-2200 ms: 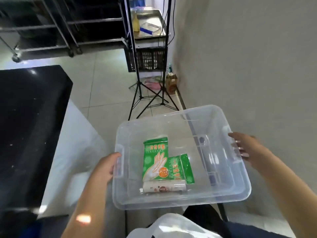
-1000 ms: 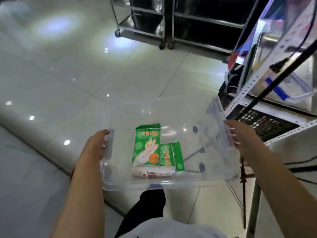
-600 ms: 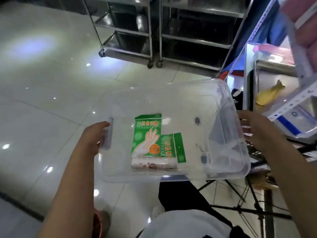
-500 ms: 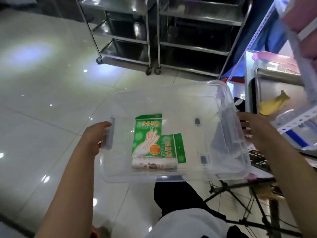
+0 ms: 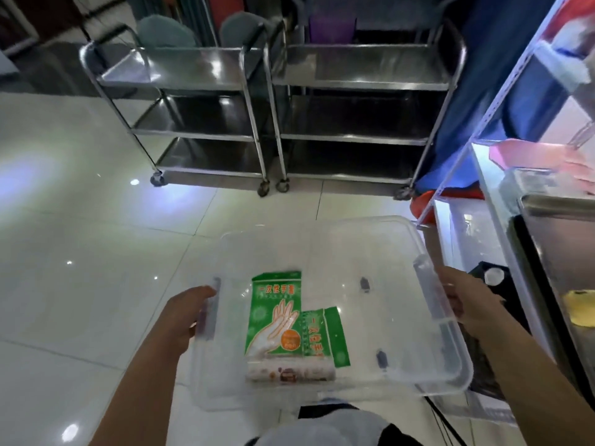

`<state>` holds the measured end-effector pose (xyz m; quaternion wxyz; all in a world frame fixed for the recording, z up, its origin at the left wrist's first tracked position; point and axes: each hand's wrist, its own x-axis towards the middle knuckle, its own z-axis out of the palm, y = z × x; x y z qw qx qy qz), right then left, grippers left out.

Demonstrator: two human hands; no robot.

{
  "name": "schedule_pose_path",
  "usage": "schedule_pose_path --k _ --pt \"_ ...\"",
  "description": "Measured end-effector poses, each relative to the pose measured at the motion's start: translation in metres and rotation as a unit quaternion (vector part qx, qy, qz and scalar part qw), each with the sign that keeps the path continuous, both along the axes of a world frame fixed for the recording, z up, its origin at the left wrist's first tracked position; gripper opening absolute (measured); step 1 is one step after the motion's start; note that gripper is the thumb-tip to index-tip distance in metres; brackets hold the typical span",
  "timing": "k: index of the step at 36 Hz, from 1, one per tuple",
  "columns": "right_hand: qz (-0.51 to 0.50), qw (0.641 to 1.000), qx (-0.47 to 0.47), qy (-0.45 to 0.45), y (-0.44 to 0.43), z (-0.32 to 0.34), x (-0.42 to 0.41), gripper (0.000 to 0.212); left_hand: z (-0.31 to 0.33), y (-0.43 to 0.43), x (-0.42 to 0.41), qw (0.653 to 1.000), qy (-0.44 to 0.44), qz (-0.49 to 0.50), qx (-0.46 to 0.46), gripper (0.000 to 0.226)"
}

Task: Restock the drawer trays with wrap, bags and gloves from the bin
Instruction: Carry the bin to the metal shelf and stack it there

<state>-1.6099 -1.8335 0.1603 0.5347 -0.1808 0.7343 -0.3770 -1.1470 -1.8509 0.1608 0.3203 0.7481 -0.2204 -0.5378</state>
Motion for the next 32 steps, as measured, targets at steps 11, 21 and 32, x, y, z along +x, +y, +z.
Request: schedule_pose_path --k 11,21,32 --pt "-0.093 0.995 -0.002 0.035 -0.15 0.005 0.026 0.039 -0.013 -0.229 0.007 0.997 0.025 -0.079 0.0 0.022" --pt "-0.314 0.949 -0.009 0.023 -0.233 0.005 0.059 0.034 -0.015 -0.47 -0.029 0.962 0.016 -0.271 -0.002 0.021" --pt "-0.515 0.854 0.039 0.056 -0.27 0.03 0.09 0.014 -0.006 -0.629 -0.136 0.889 -0.016 -0.457 0.03 0.013"
